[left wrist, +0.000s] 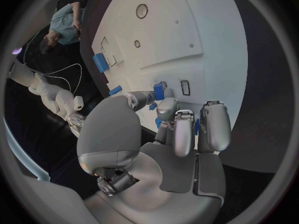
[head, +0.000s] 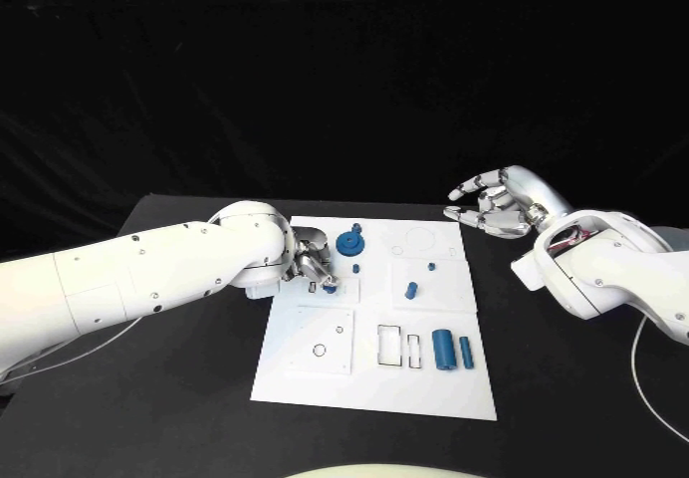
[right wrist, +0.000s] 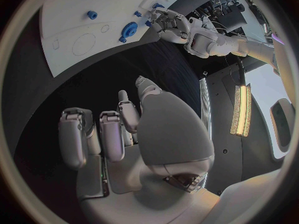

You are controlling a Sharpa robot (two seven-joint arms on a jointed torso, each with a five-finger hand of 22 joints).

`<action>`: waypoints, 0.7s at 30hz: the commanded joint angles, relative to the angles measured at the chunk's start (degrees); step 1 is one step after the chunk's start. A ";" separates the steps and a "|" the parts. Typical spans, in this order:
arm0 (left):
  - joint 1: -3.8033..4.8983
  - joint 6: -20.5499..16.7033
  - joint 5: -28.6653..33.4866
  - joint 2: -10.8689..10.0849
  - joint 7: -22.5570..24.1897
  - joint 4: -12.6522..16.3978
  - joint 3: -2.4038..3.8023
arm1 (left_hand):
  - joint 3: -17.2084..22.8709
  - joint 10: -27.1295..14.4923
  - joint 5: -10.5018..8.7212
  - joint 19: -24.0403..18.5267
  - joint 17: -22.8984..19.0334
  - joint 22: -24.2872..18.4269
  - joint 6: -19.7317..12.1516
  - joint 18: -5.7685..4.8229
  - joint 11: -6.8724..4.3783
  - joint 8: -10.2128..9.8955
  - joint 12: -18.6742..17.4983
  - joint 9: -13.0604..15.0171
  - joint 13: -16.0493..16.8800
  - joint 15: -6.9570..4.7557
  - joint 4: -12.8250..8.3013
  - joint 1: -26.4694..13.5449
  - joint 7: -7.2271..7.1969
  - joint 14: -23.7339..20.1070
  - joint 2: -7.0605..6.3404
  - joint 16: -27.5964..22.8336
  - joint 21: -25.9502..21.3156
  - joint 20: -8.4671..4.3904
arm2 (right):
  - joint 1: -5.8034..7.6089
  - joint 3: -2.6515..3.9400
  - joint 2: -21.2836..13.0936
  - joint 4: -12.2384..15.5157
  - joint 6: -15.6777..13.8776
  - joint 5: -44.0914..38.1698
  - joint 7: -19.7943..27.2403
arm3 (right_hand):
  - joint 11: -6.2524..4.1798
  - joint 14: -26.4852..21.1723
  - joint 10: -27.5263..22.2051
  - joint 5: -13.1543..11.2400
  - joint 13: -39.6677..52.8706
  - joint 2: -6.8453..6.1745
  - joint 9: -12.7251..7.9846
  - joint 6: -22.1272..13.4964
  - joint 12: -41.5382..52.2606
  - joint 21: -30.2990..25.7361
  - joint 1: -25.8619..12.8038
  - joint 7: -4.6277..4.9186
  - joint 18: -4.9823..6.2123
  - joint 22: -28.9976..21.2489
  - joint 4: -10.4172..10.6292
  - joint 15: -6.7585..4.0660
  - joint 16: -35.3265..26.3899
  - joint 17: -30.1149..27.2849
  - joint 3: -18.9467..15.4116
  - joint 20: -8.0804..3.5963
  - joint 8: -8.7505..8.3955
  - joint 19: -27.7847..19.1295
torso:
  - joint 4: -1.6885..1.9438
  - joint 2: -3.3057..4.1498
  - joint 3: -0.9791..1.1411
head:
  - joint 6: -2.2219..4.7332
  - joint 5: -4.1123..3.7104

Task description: Assemble the parts on the task board

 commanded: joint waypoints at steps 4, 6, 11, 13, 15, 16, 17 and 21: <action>-0.08 1.73 -1.03 -0.02 -0.28 0.04 -0.04 | 9.65 0.39 0.69 0.19 13.95 0.06 0.80 -0.44 -0.12 0.54 0.27 0.45 0.07 -0.52 -9.88 -0.53 -0.61 5.51 0.40 0.24 0.30 -0.22 | -0.04 0.00 0.01 0.04 0.34 -0.56 0.14 | -0.13 3.80 -0.13 0.30 -0.05 -0.16 -0.05 0.05 -0.20 -0.12 -0.13 -0.03 0.93 11.22 0.13 -0.45 -0.26 5.23 0.33 -0.24 0.31 2.10 | 0.02 -0.01 0.03 | -0.08 0.00; -0.08 1.60 -1.30 -0.02 -0.31 -0.01 -0.04 | 9.72 0.44 0.90 0.17 14.02 0.02 0.88 -0.43 -0.16 0.67 0.31 0.59 0.09 -0.55 -9.88 -0.70 -0.67 5.53 0.41 0.28 0.28 -0.24 | -0.04 0.00 0.02 0.04 0.32 -0.57 0.16 | -0.13 3.80 -0.13 0.30 -0.05 -0.16 -0.05 0.05 -0.20 -0.12 -0.13 -0.03 0.93 11.22 0.13 -0.45 -0.26 5.23 0.33 -0.24 0.31 2.10 | 0.02 -0.01 0.03 | -0.08 0.00; -0.08 1.31 -1.66 -0.08 -0.37 -0.11 -0.03 | 9.79 0.56 1.09 0.22 14.10 0.10 0.94 -0.44 -0.21 0.79 0.46 0.72 0.24 -0.60 -9.89 -0.86 -0.73 5.55 0.42 0.34 0.32 -0.27 | -0.05 0.00 0.00 0.05 0.28 -0.58 0.18 | -0.13 3.80 -0.13 0.30 -0.05 -0.16 -0.05 0.05 -0.20 -0.12 -0.13 -0.03 0.93 11.22 0.13 -0.45 -0.26 5.23 0.33 -0.24 0.31 2.10 | 0.01 0.02 0.04 | -0.11 0.03; -0.08 1.17 -1.75 -0.08 -0.40 -0.12 -0.03 | 9.82 0.56 1.14 0.23 14.09 0.12 0.97 -0.45 -0.24 0.84 0.44 0.77 0.20 -0.61 -9.89 -0.93 -0.75 5.55 0.42 0.33 0.33 -0.28 | -0.05 0.00 -0.01 0.05 0.28 -0.58 0.20 | -0.13 3.80 -0.13 0.30 -0.05 -0.16 -0.05 0.05 -0.20 -0.12 -0.13 -0.03 0.93 11.22 0.13 -0.45 -0.26 5.23 0.33 -0.24 0.31 2.10 | 0.02 0.00 0.05 | -0.12 0.02; -0.08 1.07 -1.83 -0.06 -0.42 -0.13 -0.03 | 9.89 0.64 1.25 0.27 14.12 0.20 1.01 -0.46 -0.27 0.92 0.52 0.86 0.27 -0.64 -9.91 -1.01 -0.79 5.56 0.46 0.36 0.36 -0.30 | -0.06 0.00 -0.01 0.06 0.27 -0.58 0.21 | -0.13 3.80 -0.13 0.30 -0.05 -0.16 -0.05 0.05 -0.20 -0.12 -0.13 -0.03 0.93 11.22 0.13 -0.45 -0.26 5.23 0.33 -0.24 0.31 2.10 | 0.03 -0.01 0.07 | -0.15 0.01; -0.08 1.03 -1.87 -0.06 -0.43 -0.13 -0.03 | 9.89 0.64 1.25 0.27 14.12 0.20 1.01 -0.46 -0.27 0.92 0.52 0.86 0.27 -0.64 -9.91 -1.01 -0.79 5.56 0.46 0.36 0.36 -0.30 | -0.06 0.00 -0.01 0.06 0.27 -0.58 0.21 | -0.13 3.80 -0.13 0.30 -0.05 -0.16 -0.05 0.05 -0.20 -0.12 -0.13 -0.03 0.93 11.22 0.13 -0.45 -0.26 5.23 0.33 -0.24 0.31 2.10 | 0.03 0.00 0.07 | -0.15 0.00; -0.08 1.02 -1.91 -0.05 -0.45 -0.12 -0.03 | 9.94 0.69 1.31 0.30 14.11 0.25 1.03 -0.47 -0.30 0.98 0.58 0.92 0.33 -0.66 -9.92 -1.06 -0.82 5.56 0.49 0.35 0.39 -0.31 | -0.06 0.00 -0.01 0.06 0.27 -0.58 0.22 | -0.13 3.80 -0.13 0.30 -0.05 -0.16 -0.05 0.05 -0.20 -0.12 -0.13 -0.03 0.93 11.22 0.13 -0.45 -0.26 5.23 0.33 -0.24 0.31 2.10 | 0.02 0.00 0.07 | -0.17 0.01; -0.08 1.15 -2.00 -0.04 -0.50 -0.10 -0.03 | 10.03 0.71 1.45 0.30 14.15 0.25 1.06 -0.47 -0.34 1.07 0.56 1.03 0.28 -0.70 -9.97 -1.16 -0.86 5.57 0.49 0.38 0.38 -0.34 | -0.06 0.00 -0.02 0.08 0.27 -0.72 0.21 | -0.15 3.79 -0.09 0.36 -0.02 -0.20 -0.07 0.03 -0.16 -0.14 -0.30 -0.05 0.93 11.22 0.08 -0.47 -0.28 5.20 0.44 -0.25 0.40 2.10 | -0.02 0.00 0.08 | -0.27 0.05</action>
